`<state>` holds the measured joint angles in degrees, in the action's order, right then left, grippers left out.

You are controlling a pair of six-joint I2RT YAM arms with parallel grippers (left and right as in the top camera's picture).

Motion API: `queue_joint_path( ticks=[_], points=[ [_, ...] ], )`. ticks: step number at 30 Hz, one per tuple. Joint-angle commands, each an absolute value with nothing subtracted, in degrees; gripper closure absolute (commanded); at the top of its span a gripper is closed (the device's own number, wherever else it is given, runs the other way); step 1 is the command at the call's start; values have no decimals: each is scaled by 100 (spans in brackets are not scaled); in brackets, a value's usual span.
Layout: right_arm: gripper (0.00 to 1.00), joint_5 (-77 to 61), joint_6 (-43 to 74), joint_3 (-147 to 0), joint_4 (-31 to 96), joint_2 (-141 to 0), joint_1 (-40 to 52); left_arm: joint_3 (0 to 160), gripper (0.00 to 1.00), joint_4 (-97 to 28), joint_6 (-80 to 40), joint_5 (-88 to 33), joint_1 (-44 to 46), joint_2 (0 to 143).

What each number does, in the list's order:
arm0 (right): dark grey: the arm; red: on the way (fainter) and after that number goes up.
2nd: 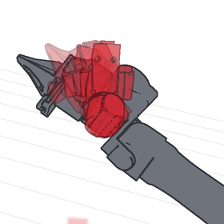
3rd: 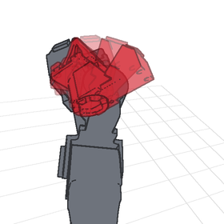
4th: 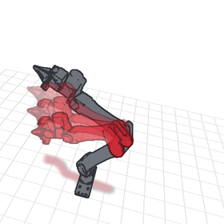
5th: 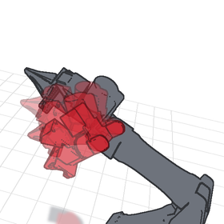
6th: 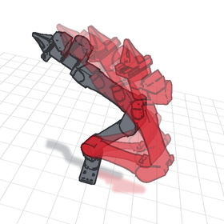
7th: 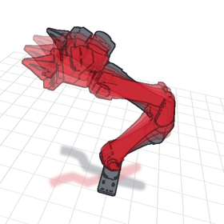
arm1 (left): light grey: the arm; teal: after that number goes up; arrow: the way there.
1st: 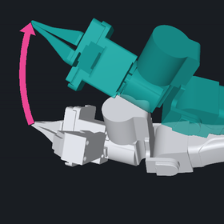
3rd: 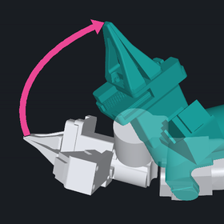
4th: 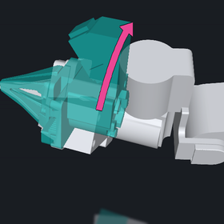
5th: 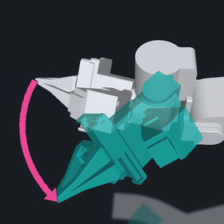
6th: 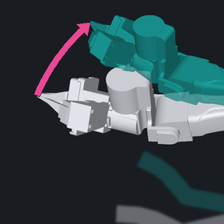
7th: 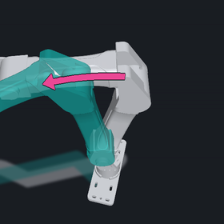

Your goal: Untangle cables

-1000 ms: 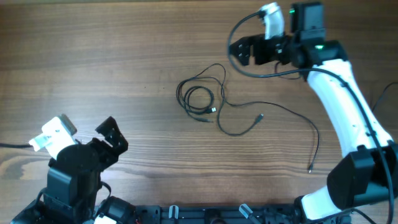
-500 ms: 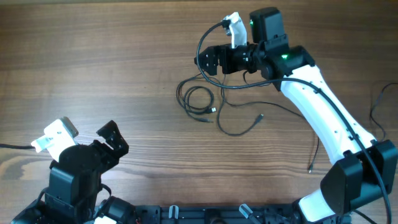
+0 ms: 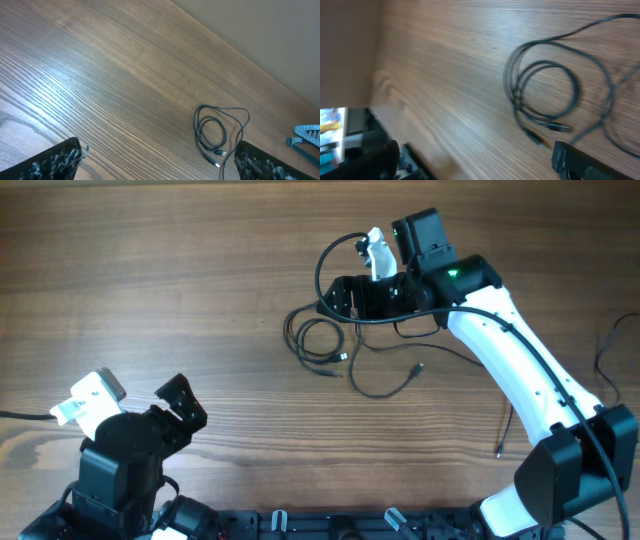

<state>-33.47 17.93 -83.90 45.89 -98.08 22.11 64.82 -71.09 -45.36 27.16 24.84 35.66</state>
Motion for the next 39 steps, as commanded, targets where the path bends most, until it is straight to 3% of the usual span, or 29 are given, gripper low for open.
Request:
queue_joint_path(
  ticks=[1, 7, 17, 21, 31, 39],
  points=[
    [0, -2689, 1673, -8388, 4567, -9826, 2233, 6429, 0, -7107, -4589, 2703, 2458, 3568],
    [0, -1970, 2274, -8388, 4165, -9828, 2233, 6429, 0, -7107, -4587, 2700, 2458, 3568],
    [0, -1944, 2659, -8385, 3476, -10186, 2235, 6429, 0, -7107, -4589, 2703, 2458, 3568],
    [0, -1951, 1935, -8385, 3393, -10534, 2235, 6429, 0, -7107, -4589, 2703, 2458, 3568],
    [16, -2449, -711, -8385, 3352, -11155, 2235, 6429, 0, -7107, -4587, 2703, 2458, 3568],
    [12, -2600, -899, -8385, 3133, -11863, 2235, 6429, 0, -7109, -4589, 2703, 2458, 3568]
  ],
)
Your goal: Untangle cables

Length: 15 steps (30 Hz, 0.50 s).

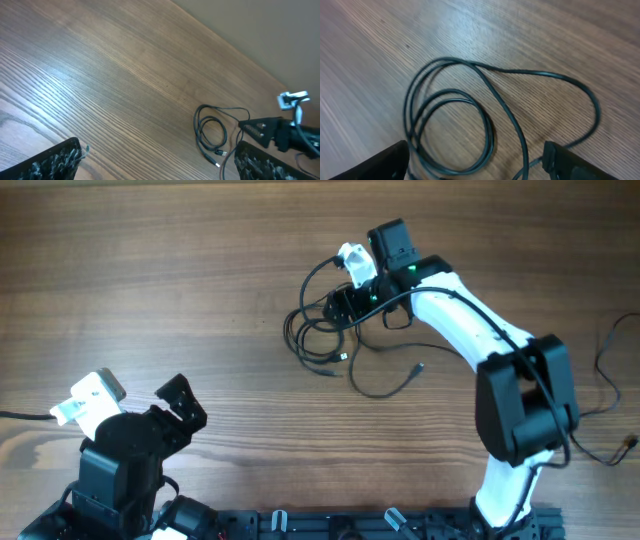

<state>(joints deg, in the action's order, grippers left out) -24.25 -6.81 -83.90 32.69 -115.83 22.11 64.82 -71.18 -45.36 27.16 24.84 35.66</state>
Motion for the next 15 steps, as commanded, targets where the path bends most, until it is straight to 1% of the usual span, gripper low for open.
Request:
queue_joint_path(
  ticks=[1, 7, 10, 12, 15],
  points=[
    [12, -2600, -891, -8385, 3065, -11935, 2235, 6429, 0, -7107, -4587, 2703, 2458, 3568],
    [13, -2602, -875, -8385, 2919, -12252, 2235, 6429, 0, -7107, -4589, 2703, 2458, 3568],
    [18, -2602, -880, -8385, 2880, -12366, 2235, 6429, 0, -7107, -4587, 2703, 2458, 3568],
    [26, -2602, -873, -8385, 2832, -12379, 2235, 6429, 0, -7107, -4589, 2703, 2458, 3568],
    [43, -2600, -672, -8385, 2716, -12379, 2235, 6429, 0, -7107, -4587, 2703, 2458, 3568]
  ],
)
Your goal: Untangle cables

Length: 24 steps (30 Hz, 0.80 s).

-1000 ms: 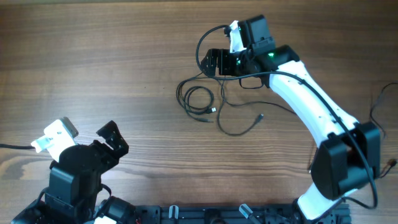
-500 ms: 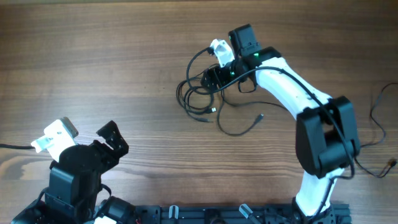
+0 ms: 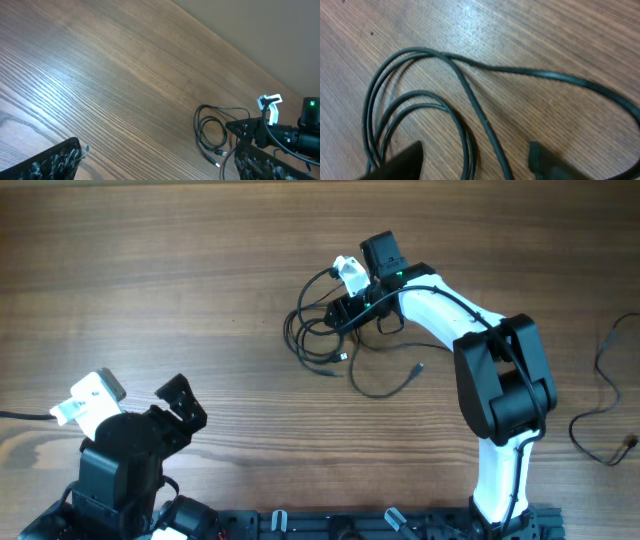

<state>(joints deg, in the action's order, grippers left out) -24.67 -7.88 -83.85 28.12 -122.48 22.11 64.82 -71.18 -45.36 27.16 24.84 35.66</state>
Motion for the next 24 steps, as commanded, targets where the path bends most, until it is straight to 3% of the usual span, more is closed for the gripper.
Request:
queue_joint_path(
  ticks=[1, 5, 10, 16, 24],
  points=[
    [53, -2598, -604, -8385, 2687, -12379, 2235, 6429, 0, -7107, -4587, 2703, 2458, 3568],
    [96, -2604, -318, -8388, 2620, -12376, 2235, 6429, 0, -7107, -4587, 2703, 2458, 3568],
    [96, -3092, -255, -8521, 2862, -12171, 2198, 6429, 0, -7109, -4587, 2703, 2458, 3568],
    [96, -4921, -438, -8556, 2928, -10851, 2178, 6429, 0, -7107, -4589, 2703, 2458, 3568],
    [96, -5682, -947, -8556, 2786, -9306, 2178, 6429, 0, -7109, -4587, 2703, 2458, 3568]
  ],
)
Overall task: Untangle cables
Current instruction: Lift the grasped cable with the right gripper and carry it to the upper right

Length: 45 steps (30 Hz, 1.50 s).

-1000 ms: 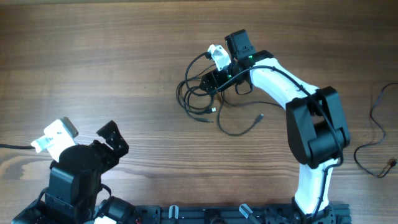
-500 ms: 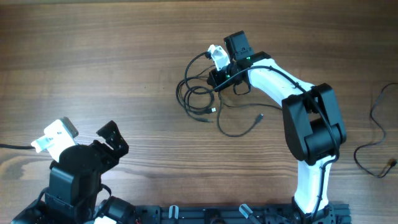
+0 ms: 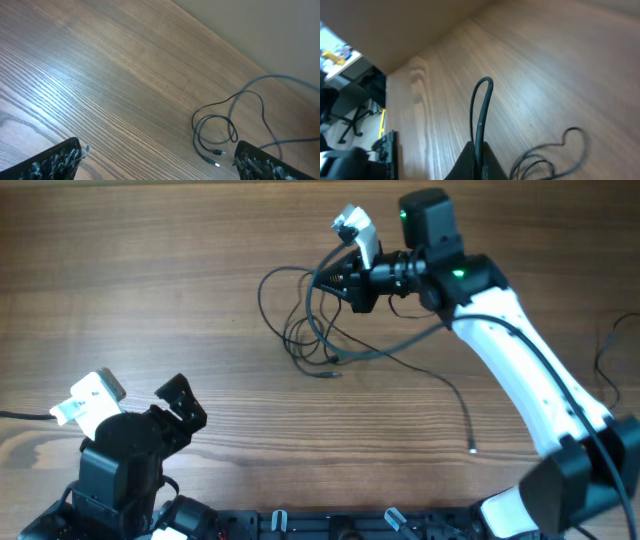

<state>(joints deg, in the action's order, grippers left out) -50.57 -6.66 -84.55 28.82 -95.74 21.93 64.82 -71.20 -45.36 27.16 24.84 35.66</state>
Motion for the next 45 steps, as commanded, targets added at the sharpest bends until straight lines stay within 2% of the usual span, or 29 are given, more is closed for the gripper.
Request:
queue_joint_path(
  ticks=[1, 4, 7, 9, 12, 16, 17, 18, 20, 24, 26, 31, 34, 38, 41, 45],
  points=[
    [96, -5758, -943, -8556, 2696, -9244, 2178, 6429, 0, -7109, -4589, 2703, 2458, 3568],
    [96, -5754, -864, -8556, 2276, -9225, 2167, 6429, 0, -7107, -4587, 2703, 2458, 3568],
    [96, -5712, -279, -8556, 878, -9212, 2049, 6429, 0, -7109, -4589, 2703, 2458, 3568],
    [96, -5164, -150, -8556, -71, -9212, 1940, 6429, 0, -7109, -4589, 2703, 2458, 3568],
    [96, -3983, -123, -8556, -764, -9209, 1831, 6429, 0, -7109, -4587, 2703, 2458, 3568],
    [96, -5264, 1059, -8556, -2091, -9198, 1763, 6429, 0, -7107, -4587, 2703, 2458, 3568],
    [96, -5756, 1079, -8556, -2565, -9198, 1758, 6429, 0, -7107, -4587, 2703, 2458, 3568],
    [96, -6740, 1079, -8556, -3892, -9198, 1758, 6429, 0, -7109, -4589, 2703, 2458, 3568],
    [96, -6729, 1046, -8556, -4473, -9198, 1758, 6429, 0, -7107, -4587, 2703, 2458, 3568],
    [96, -5697, 982, -8556, -4128, -9203, 1699, 6429, 0, -7107, -4589, 2703, 2458, 3568],
    [96, -5004, 419, -8556, -3610, -9203, 1640, 6429, 0, -7107, -4589, 2703, 2458, 3568],
    [96, -1378, -1787, -8556, -2099, -9203, 1584, 6429, 0, -7107, -4587, 2703, 2458, 3568],
    [96, 268, -2593, -8556, -2088, -9201, 1555, 6429, 0, -7107, -4589, 2703, 2458, 3568],
    [96, 967, -3476, -8556, -3253, -9094, 1400, 6429, 0, -7109, -4587, 2703, 2458, 3568],
    [96, 967, -4606, -8556, -4069, -9052, 1190, 6429, 0, -7107, -4589, 2703, 2458, 3568],
    [96, 963, -5057, -8556, -3404, -9054, 707, 6429, 0, -7109, -4589, 2703, 2458, 3568]
  ],
)
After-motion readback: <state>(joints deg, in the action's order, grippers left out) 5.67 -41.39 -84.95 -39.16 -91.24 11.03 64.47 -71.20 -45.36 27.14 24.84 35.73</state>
